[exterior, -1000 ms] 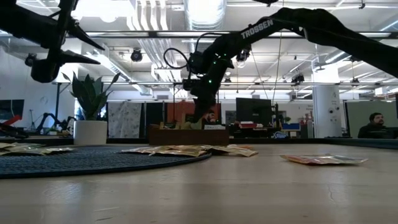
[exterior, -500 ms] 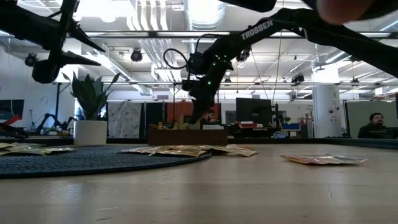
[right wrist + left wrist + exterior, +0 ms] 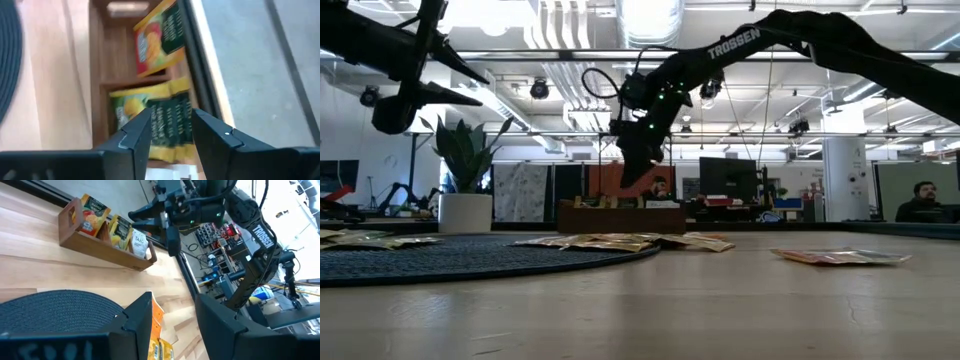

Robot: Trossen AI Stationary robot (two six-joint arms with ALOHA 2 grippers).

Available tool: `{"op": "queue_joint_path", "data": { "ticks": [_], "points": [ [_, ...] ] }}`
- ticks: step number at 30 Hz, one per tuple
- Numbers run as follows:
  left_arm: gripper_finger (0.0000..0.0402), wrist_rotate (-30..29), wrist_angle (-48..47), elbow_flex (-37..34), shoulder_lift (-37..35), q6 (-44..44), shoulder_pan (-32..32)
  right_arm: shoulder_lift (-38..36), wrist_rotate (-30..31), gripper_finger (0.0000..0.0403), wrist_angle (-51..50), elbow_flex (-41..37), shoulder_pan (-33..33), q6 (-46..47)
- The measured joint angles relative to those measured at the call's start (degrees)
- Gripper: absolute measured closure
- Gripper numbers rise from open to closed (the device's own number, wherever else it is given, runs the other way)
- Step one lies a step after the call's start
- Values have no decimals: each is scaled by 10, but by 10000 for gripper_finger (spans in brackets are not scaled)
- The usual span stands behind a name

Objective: Pick & Place Tea
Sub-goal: Adjust the wooden organizer

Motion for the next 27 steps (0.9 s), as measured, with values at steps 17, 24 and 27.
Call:
{"op": "queue_joint_path", "data": {
  "ticks": [17,24,27],
  "points": [
    [257,0,0,-1,0,55,16,-9,-124,296,-117,46,70,81],
    [257,84,0,-1,-9,82,40,-35,-198,319,-90,36,149,102],
    [257,97,0,-1,-10,95,50,-69,-178,336,-27,36,167,127]
  ]
}}
